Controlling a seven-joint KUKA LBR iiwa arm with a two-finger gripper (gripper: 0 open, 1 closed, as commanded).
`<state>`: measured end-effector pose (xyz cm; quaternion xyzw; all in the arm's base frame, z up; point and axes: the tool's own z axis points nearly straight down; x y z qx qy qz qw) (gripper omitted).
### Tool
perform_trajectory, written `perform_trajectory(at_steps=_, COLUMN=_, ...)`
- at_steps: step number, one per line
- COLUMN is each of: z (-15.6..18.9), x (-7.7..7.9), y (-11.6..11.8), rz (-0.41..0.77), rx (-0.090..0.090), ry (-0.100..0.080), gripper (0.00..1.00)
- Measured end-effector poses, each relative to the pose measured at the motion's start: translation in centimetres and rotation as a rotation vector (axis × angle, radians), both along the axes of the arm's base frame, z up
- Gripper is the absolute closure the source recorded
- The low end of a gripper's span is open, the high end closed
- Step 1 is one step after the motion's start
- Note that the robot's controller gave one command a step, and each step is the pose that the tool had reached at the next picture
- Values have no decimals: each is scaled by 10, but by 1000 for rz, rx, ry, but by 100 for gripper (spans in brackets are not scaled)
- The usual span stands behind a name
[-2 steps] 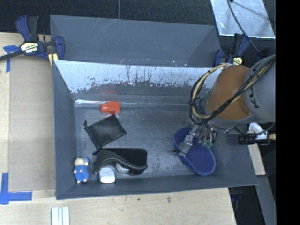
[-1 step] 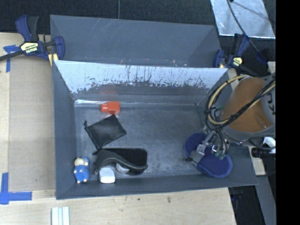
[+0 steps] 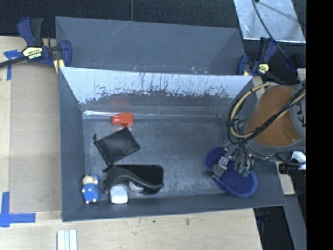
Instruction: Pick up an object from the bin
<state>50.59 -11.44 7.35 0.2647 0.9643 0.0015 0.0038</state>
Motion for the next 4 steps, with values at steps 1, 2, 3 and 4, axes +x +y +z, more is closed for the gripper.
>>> perform_trajectory(at_steps=1, z=6, x=3, y=0, rz=2, rx=-1, ry=-1, gripper=100)
perform_trajectory(at_steps=2, z=43, x=5, y=0, rz=4, rx=-2, ry=0, gripper=100)
perform_trajectory(at_steps=3, z=79, x=6, y=-1, rz=6, rx=-3, ry=1, gripper=100)
perform_trajectory(at_steps=4, z=91, x=7, y=-2, rz=8, rx=-3, ry=3, gripper=100)
